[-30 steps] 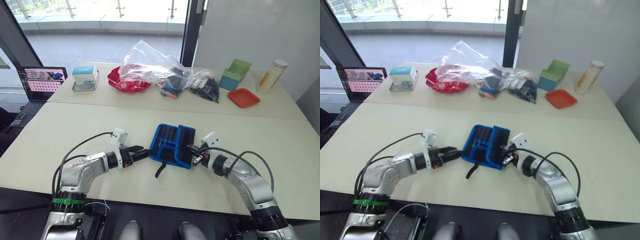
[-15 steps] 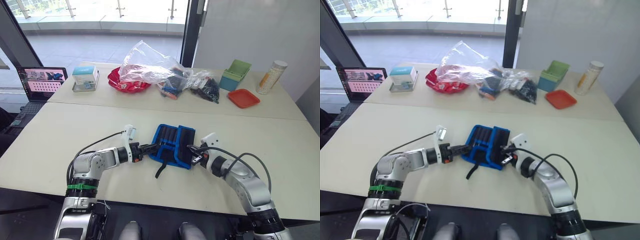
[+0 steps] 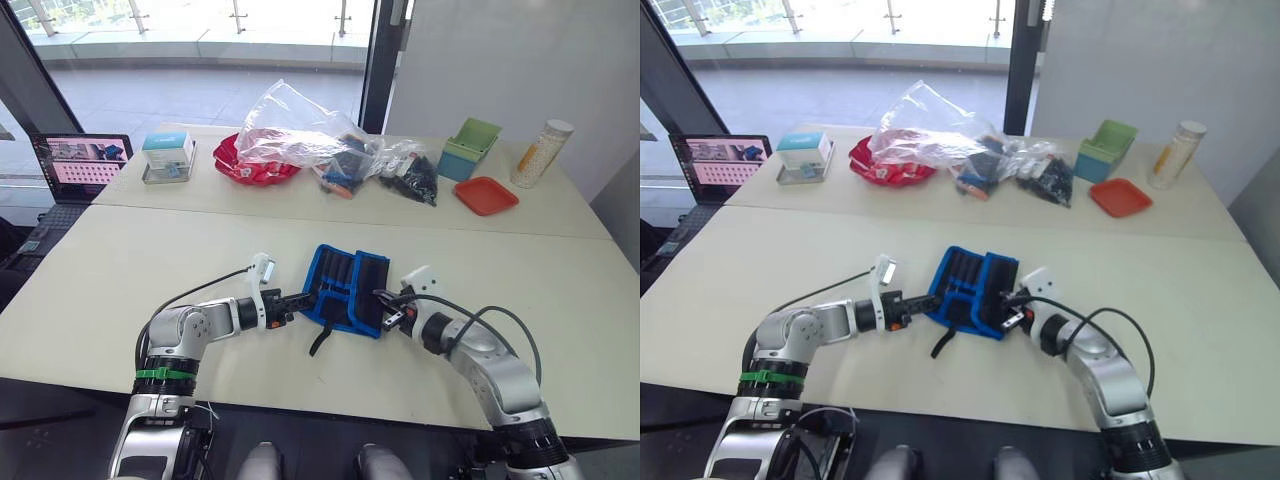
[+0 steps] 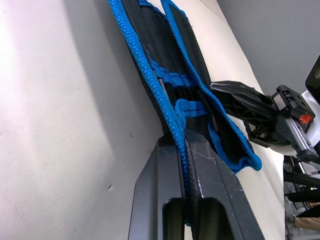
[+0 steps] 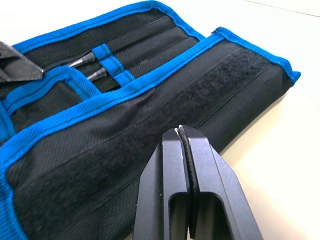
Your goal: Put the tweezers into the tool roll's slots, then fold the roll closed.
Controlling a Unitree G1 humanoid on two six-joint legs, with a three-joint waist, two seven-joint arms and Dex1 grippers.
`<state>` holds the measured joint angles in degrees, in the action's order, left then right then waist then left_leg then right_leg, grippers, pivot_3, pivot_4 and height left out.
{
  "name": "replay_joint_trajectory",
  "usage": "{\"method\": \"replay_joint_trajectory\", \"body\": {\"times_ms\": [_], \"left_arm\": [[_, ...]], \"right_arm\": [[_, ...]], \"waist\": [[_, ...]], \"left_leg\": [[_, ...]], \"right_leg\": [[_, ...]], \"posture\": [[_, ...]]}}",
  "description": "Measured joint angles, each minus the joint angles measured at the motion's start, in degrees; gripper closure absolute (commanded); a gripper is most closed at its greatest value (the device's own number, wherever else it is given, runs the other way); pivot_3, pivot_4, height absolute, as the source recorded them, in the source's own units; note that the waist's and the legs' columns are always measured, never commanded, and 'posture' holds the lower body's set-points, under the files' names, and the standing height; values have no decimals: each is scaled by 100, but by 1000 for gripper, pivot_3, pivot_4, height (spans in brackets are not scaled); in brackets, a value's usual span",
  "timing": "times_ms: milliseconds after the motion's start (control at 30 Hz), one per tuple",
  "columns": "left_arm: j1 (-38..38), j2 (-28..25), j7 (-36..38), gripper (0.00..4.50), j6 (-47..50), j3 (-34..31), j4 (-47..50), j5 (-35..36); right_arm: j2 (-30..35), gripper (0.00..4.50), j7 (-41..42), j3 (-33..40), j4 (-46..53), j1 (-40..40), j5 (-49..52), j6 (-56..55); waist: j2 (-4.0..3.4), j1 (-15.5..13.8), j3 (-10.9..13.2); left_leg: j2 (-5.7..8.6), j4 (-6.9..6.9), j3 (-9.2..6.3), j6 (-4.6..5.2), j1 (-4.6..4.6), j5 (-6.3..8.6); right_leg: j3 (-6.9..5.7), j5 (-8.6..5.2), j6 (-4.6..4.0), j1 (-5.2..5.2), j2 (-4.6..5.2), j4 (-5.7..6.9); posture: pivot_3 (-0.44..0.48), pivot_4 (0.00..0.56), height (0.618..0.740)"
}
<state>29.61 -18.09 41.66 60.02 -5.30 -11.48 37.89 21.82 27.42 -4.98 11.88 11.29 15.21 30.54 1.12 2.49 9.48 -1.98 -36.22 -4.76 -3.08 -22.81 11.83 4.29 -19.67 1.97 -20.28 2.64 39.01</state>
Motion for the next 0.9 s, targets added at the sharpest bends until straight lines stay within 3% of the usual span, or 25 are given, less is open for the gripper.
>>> {"method": "replay_joint_trajectory", "body": {"times_ms": [133,533,700,900], "left_arm": [[-213,-173,13,4489,10,-16,279,50],[-799,-1345,359,4489,518,-253,1148,516],[-577,-1391,536,4489,413,-141,1159,500],[-333,-1037,631,4489,187,424,1295,416]], "right_arm": [[-91,4500,-98,-131,232,-187,-77,21],[-452,4500,-127,-852,553,-172,-273,235],[-524,4500,-148,-938,411,5,-334,281],[-607,4500,-144,-909,300,106,-325,342]], "waist": [[1,51,1],[11,155,6],[14,137,7],[16,141,5]], "left_leg": [[-5,13,1,0,2,0],[-18,34,4,-1,7,0],[-17,32,4,-4,6,-2],[-17,29,5,-10,8,-6]], "right_leg": [[1,0,0,-8,-2,0],[-1,0,-1,-22,-11,-1],[-2,0,-1,-21,-10,-1],[-1,0,-1,-17,-10,-2]], "posture": [[0,150,723],[0,150,723],[0,150,723],[0,150,723]]}}
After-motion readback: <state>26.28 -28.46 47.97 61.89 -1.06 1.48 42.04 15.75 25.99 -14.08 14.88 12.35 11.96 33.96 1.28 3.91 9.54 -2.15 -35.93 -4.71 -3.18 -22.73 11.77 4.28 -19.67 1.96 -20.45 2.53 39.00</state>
